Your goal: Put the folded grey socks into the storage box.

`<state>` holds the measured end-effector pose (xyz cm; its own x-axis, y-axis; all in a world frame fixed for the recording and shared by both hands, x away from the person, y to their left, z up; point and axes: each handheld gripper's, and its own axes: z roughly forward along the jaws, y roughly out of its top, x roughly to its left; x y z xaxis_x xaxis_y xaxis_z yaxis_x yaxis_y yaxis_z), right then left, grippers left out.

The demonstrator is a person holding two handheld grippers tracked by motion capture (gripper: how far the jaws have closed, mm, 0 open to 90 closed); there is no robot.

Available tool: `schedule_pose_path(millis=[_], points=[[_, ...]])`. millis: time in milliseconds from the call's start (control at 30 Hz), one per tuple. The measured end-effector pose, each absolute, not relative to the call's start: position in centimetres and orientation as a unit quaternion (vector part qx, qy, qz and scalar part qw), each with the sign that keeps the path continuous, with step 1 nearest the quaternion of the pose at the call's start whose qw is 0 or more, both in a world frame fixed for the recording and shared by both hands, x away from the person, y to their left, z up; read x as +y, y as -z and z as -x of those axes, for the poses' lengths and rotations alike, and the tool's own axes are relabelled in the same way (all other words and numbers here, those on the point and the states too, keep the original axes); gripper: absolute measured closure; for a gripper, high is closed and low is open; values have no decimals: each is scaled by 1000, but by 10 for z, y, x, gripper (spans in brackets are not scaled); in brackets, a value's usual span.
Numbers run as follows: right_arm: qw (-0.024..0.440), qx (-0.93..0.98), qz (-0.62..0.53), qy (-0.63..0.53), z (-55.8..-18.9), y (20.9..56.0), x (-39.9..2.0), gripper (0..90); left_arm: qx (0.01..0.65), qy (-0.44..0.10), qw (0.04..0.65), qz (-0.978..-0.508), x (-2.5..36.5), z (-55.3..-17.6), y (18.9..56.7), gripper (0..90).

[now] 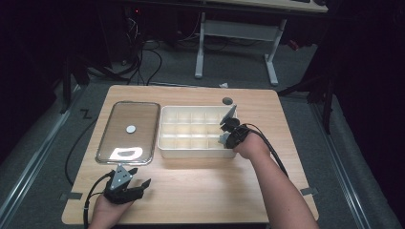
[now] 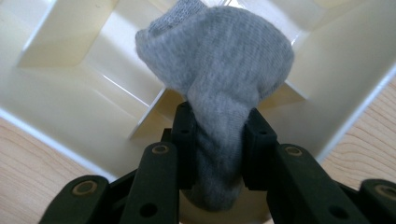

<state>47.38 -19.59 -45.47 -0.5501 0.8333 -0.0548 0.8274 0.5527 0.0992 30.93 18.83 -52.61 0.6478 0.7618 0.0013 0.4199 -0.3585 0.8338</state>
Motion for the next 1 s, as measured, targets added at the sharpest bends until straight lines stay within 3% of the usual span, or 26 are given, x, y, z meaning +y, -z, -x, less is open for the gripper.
schedule_pose_path(millis=[600, 1000], points=[[47, 877, -478, -21, -474, 465, -192, 717, 364, -193, 428, -804, 187, -309, 527, 337], [36, 874, -484, -29, -478, 456, -192, 611, 360, -188, 427, -808, 184, -309, 528, 339]])
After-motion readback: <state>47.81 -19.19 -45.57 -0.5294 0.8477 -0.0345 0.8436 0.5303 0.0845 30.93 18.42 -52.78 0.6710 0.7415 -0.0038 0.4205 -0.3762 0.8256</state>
